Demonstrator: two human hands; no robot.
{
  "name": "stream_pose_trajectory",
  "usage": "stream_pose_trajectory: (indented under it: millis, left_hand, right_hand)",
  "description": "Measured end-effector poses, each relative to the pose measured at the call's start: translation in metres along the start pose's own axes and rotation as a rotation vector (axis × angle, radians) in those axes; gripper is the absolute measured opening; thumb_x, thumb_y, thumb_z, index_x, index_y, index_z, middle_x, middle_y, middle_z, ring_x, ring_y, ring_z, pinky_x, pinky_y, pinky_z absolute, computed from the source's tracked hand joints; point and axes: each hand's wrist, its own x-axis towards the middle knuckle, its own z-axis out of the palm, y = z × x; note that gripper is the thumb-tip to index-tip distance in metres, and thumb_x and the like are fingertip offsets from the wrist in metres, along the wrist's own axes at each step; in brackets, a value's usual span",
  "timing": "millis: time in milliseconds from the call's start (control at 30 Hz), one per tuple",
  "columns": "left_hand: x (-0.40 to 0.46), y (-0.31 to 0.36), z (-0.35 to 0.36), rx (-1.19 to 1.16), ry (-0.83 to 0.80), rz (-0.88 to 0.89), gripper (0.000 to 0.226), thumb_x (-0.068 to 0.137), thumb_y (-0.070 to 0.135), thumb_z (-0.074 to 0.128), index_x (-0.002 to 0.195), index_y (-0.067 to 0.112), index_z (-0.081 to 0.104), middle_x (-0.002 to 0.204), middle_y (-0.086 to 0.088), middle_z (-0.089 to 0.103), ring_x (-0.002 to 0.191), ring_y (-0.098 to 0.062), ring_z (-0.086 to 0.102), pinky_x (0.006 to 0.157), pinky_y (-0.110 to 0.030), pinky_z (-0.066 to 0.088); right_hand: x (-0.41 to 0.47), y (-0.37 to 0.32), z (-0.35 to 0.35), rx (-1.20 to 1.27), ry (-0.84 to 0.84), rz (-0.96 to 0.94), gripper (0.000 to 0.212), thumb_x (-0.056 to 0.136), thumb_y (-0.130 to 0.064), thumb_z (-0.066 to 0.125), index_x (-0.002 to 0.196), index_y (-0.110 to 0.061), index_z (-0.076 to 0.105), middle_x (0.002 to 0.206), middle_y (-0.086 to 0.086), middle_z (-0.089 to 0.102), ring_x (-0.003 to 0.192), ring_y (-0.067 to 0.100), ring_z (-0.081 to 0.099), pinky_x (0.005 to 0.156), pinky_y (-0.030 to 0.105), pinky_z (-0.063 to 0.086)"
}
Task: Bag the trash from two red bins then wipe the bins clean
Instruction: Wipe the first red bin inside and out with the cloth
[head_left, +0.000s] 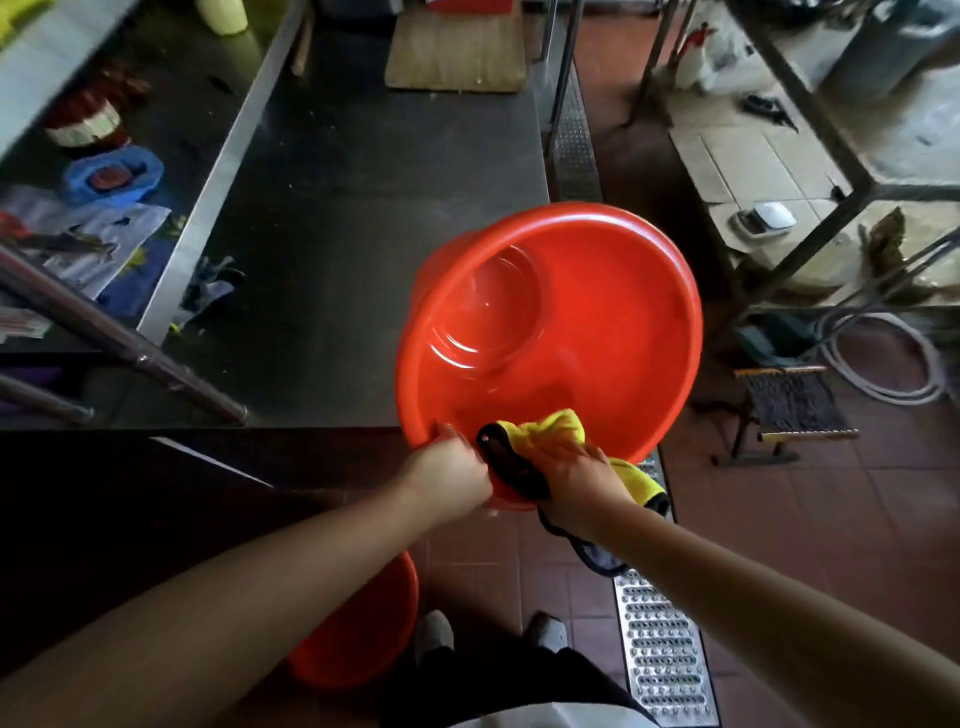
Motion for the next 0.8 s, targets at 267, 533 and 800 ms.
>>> stream_pose_trajectory:
  millis: [267,533,800]
  left_hand:
    - [-0.029,-0.029,-0.020,-0.144,0.087,0.083,0.062,0.097,0.063,0.035,0.060,0.016,0.051,0.067,0.000,0.060,0.070,-0.023,0.066,0.068,-0.030,0.044]
    - [-0.044,-0.064,-0.027,-0.101,0.325,-0.162,0.069,0.087,0.076,0.021,0.068,0.020,0.057,0.056,0.005,0.060,0.050,-0.016,0.060,0.052,-0.024,0.031]
    - [-0.046,-0.101,0.001,-0.390,0.444,-0.377,0.065,0.096,0.063,0.022,0.143,0.022,0.042,0.142,-0.003,0.052,0.137,-0.024,0.040,0.117,-0.046,0.021]
  right_hand:
    - [0.045,-0.021,-0.069,-0.010,0.060,0.015,0.054,0.091,-0.008,0.051,0.138,-0.035,0.051,0.121,0.009,0.066,0.109,0.034,0.062,0.083,0.035,0.045]
    - [0.087,-0.038,-0.145,-0.258,0.081,-0.173,0.069,0.095,-0.067,0.040,0.154,-0.031,0.032,0.164,-0.005,0.023,0.154,0.018,0.006,0.120,0.062,-0.001]
    - [0.051,-0.027,-0.147,-0.136,0.313,-0.262,0.049,0.106,-0.050,0.027,0.147,-0.029,0.047,0.153,-0.007,0.046,0.152,0.019,0.023,0.125,0.045,0.006]
